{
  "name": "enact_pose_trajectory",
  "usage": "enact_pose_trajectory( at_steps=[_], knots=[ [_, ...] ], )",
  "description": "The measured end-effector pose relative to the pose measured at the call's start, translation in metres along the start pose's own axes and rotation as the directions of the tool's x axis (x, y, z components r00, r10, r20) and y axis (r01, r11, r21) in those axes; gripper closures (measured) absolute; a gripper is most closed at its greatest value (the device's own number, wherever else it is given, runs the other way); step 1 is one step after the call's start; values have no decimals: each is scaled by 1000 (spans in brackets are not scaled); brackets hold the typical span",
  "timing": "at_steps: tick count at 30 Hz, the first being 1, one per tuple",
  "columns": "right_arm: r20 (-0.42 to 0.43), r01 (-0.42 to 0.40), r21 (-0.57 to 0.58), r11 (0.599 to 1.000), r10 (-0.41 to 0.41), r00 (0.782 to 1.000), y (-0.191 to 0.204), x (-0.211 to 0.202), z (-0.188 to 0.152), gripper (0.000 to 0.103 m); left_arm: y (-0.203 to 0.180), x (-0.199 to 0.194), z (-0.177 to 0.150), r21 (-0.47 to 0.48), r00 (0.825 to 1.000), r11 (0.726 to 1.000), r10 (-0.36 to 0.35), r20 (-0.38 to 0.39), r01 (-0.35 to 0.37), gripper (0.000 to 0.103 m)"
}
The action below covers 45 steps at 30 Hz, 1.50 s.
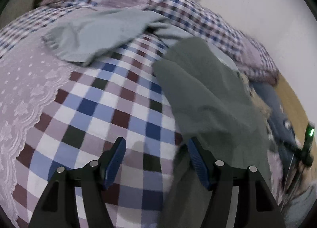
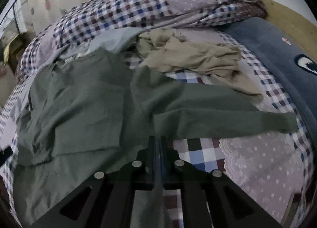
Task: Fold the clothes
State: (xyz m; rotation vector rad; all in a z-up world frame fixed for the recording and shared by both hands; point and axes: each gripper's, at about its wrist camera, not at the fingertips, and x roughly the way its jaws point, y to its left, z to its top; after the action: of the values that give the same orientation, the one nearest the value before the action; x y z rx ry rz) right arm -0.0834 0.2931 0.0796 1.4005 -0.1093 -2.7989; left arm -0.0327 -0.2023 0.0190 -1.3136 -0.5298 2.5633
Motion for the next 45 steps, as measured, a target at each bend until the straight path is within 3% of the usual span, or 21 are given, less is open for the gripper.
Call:
enact_pose_trajectory(
  at_steps=[2,4,5,9,10,12,14,16,23,26,29,31,32,33,35,37,39,41,45],
  knots=[
    [1,-87,-40,995,87,996,25,-11,-1,91,-5,2,-4,53,999,999,-9,-31,11,34],
    [-7,-176,-151,973,176,984,67,-19,-7,68,-9,6,-9,92,997,995,-33,-70,39,34],
    [-26,-216,-234,948,216,976,95,-21,-13,62,-12,8,-11,110,995,992,-44,-90,54,34],
    [-133,-337,-464,819,312,941,195,-17,-37,61,-22,15,-17,170,994,984,-39,-101,56,36],
    [-153,-354,-496,793,321,935,215,-13,-40,61,-21,16,-17,158,994,986,-42,-100,58,44],
    [-179,-372,-539,756,329,927,248,-5,-41,61,-16,17,-16,122,993,990,-59,-99,71,54],
    [-186,-382,-547,745,336,923,271,3,-28,61,-10,16,-15,84,991,991,-93,-95,102,59],
    [-192,-391,-555,734,344,919,293,12,-11,61,-6,18,-15,53,987,990,-121,-103,127,71],
    [-246,-382,-626,680,294,924,383,61,50,61,-7,28,-12,52,980,984,-163,-116,170,71],
    [-297,-357,-685,635,204,933,421,94,55,61,-5,30,-10,35,974,979,-195,-119,200,71],
    [-347,-364,-714,598,150,926,443,120,55,61,-5,33,-9,30,973,979,-196,-119,201,76],
    [-378,-365,-737,568,100,920,454,137,52,65,-4,34,-9,27,973,979,-196,-120,200,99],
    [-387,-360,-754,550,72,919,459,143,49,74,-4,35,-9,26,973,979,-196,-120,200,99],
    [-384,-351,-772,530,52,922,463,146,47,103,-3,32,-9,21,977,981,-191,-97,194,100],
    [-363,-340,-787,515,59,930,468,142,53,103,0,23,-8,9,983,984,-179,-44,180,100],
    [-297,-306,-775,553,108,949,468,128,74,103,7,12,-8,-31,988,988,-152,28,153,103],
    [-161,-237,-719,654,176,971,462,108,113,103,13,0,-7,-76,988,989,-120,99,128,103],
    [-16,-168,-639,751,205,979,452,92,146,103,19,4,-7,-117,991,985,-116,72,124,103],
    [25,-130,-573,809,176,984,446,109,161,103,14,19,-10,-77,996,993,-87,-5,86,103]
  ],
)
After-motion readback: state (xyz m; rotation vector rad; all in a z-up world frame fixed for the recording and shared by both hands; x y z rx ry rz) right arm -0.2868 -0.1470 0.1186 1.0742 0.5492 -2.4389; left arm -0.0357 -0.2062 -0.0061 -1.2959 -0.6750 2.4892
